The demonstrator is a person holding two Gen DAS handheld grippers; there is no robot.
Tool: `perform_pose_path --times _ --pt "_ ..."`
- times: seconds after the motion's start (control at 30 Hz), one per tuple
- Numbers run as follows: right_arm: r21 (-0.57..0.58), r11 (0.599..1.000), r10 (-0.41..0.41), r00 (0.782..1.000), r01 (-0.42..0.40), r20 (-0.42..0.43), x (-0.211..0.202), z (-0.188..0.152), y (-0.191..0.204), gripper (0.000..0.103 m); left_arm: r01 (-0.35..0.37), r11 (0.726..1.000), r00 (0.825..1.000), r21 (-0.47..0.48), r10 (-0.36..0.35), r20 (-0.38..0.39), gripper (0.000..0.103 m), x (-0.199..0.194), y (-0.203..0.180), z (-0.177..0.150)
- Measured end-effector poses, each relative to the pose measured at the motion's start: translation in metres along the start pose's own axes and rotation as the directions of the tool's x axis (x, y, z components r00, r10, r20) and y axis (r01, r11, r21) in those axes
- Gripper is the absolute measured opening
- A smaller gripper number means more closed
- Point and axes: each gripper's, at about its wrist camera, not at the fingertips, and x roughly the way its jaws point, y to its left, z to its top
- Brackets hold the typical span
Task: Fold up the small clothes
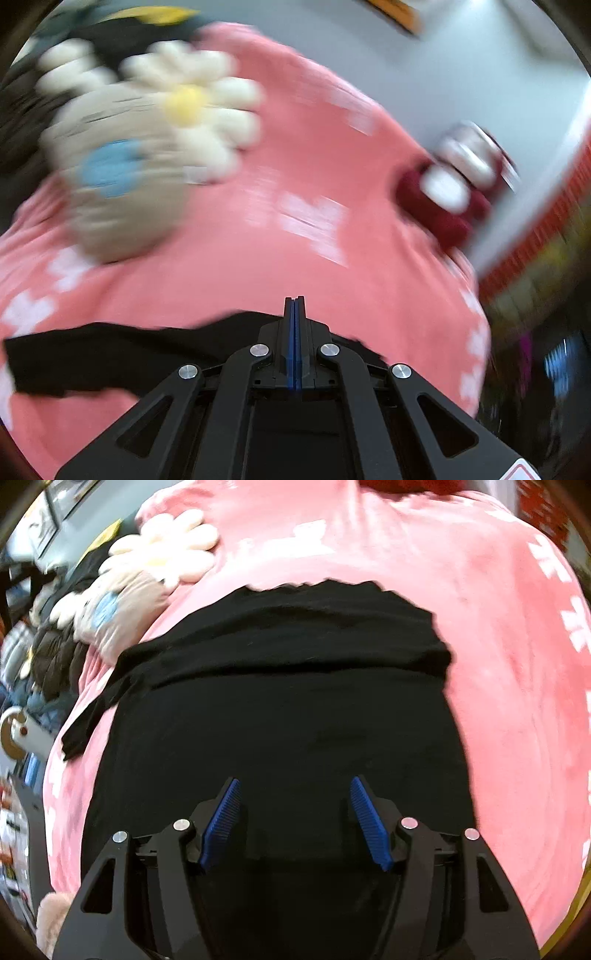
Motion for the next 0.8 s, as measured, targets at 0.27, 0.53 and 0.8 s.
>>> perform_pose_path --times 0.27,0.53,0.8 --pt "0.023 0.999 -0.030 1.000 0.030 0.005 -0.016 -0.003 -0.040 0.063 0.045 0.957 0.974 -0.287 -0.106 -0.201 0.034 0.073 0.013 -0.083" --pt "-0.022 0.999 -0.035 0.999 0.034 -0.030 -0.003 -0.009 -0.028 0.063 -0.244 0.779 0.969 -0.578 0.176 -0.172 0.055 -0.012 0.220 -0.118" --pt "-0.025 1.000 0.008 0.998 -0.009 -0.056 0.015 -0.009 0.013 0.063 -0.358 0.505 0.925 -0.786 0.307 -0.224 0.056 -0.051 0.349 -0.151"
